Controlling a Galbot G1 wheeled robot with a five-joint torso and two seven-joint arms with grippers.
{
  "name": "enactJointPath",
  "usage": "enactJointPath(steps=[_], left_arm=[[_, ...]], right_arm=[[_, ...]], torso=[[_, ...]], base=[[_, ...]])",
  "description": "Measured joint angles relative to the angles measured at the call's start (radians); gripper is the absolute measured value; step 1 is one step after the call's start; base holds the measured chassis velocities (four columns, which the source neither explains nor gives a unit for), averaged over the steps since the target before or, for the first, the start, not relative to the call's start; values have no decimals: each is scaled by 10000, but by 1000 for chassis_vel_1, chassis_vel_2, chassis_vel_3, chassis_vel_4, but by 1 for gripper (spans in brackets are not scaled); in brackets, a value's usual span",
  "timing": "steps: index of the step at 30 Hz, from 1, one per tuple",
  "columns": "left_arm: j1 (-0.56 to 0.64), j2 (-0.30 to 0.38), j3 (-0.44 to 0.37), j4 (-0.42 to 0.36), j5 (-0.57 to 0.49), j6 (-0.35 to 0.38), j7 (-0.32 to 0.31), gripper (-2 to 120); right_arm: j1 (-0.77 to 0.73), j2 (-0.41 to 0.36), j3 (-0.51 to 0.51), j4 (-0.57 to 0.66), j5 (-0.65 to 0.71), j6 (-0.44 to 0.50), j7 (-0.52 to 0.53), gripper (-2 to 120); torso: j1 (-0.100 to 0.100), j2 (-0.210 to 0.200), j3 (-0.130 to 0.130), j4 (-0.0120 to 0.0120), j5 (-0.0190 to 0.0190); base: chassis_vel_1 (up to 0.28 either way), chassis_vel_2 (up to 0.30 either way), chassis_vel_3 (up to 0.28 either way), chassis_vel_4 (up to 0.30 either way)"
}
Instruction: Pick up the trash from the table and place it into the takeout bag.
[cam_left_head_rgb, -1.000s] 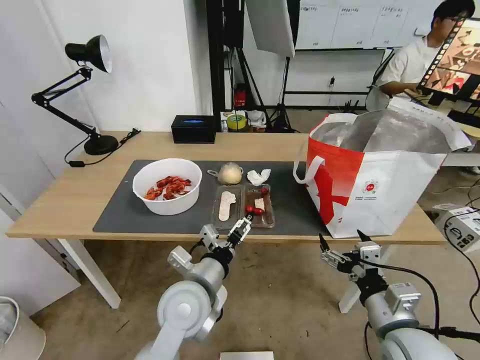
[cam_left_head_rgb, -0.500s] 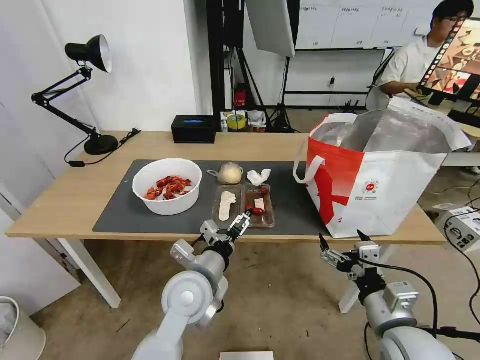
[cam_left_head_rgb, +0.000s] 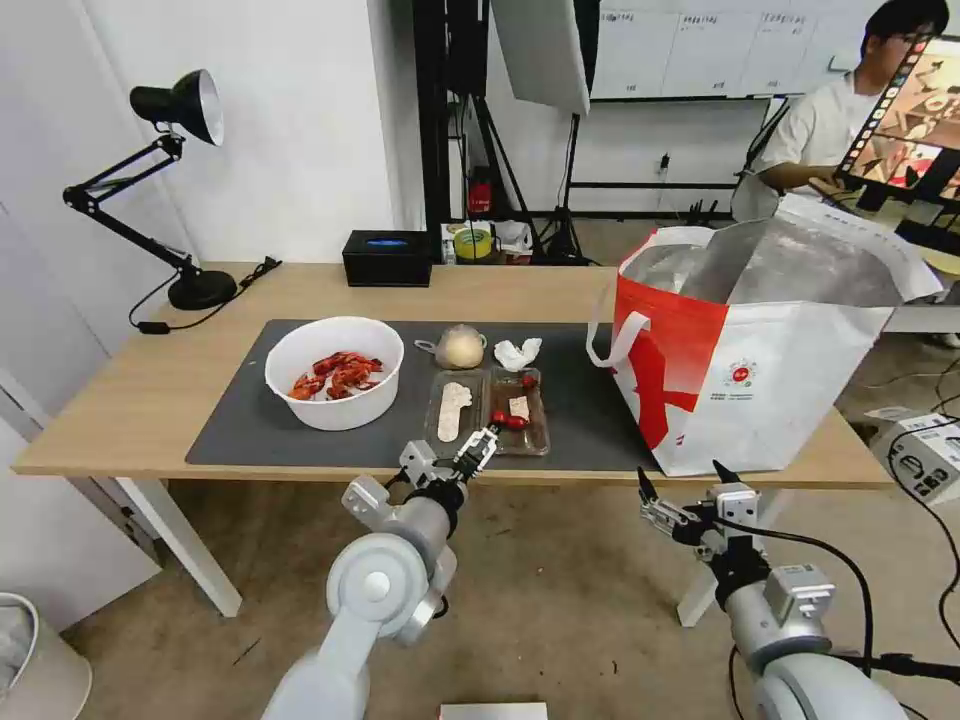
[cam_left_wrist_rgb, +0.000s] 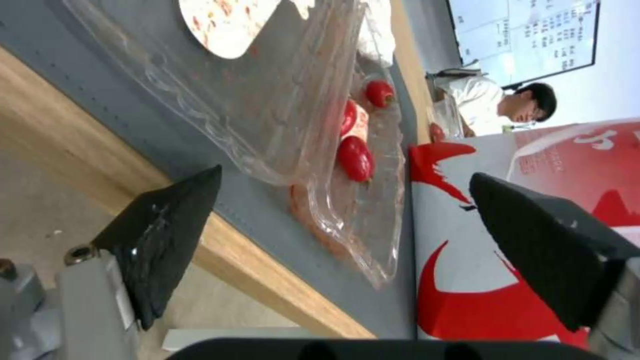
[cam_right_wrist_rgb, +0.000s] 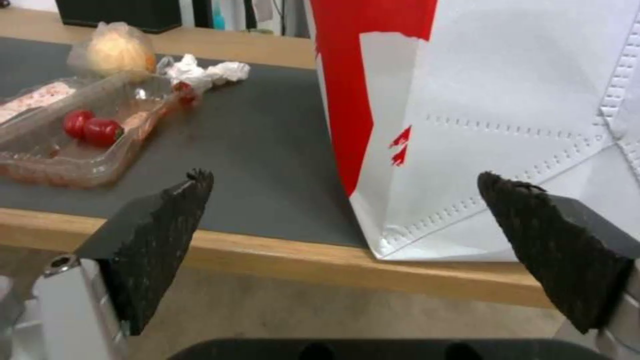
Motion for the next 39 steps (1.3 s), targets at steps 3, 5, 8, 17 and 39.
enactJointPath(steps=[3, 5, 8, 17, 39], left_arm=[[-19, -36, -1, 26, -2, -4, -35, 100], [-104, -174, -9, 122, -3, -42, -134, 100], [-151, -234, -19, 183, -4, -81, -159, 100], [-201, -293, -93, 181, -14, -259, -208, 100], [-521, -17, -142, -215, -64, -697, 378, 100]], right_arm=[[1, 4, -19, -20, -20, 6, -1, 100], [21, 23, -72, -60, -60, 12, 0, 100], [22, 40, -89, -64, -72, 13, -1, 100], [-59, 40, -102, -25, -118, 16, -12, 100], [-339, 85, -161, 181, -113, 63, -222, 100]], torso=[[0, 0, 0, 0, 0], [0, 0, 0, 0, 0], [0, 0, 0, 0, 0], [0, 0, 0, 0, 0], [0, 1, 0, 0, 0]], base=[[0, 0, 0, 0], [0, 0, 0, 0], [0, 0, 0, 0], [0, 0, 0, 0], [0, 0, 0, 0]])
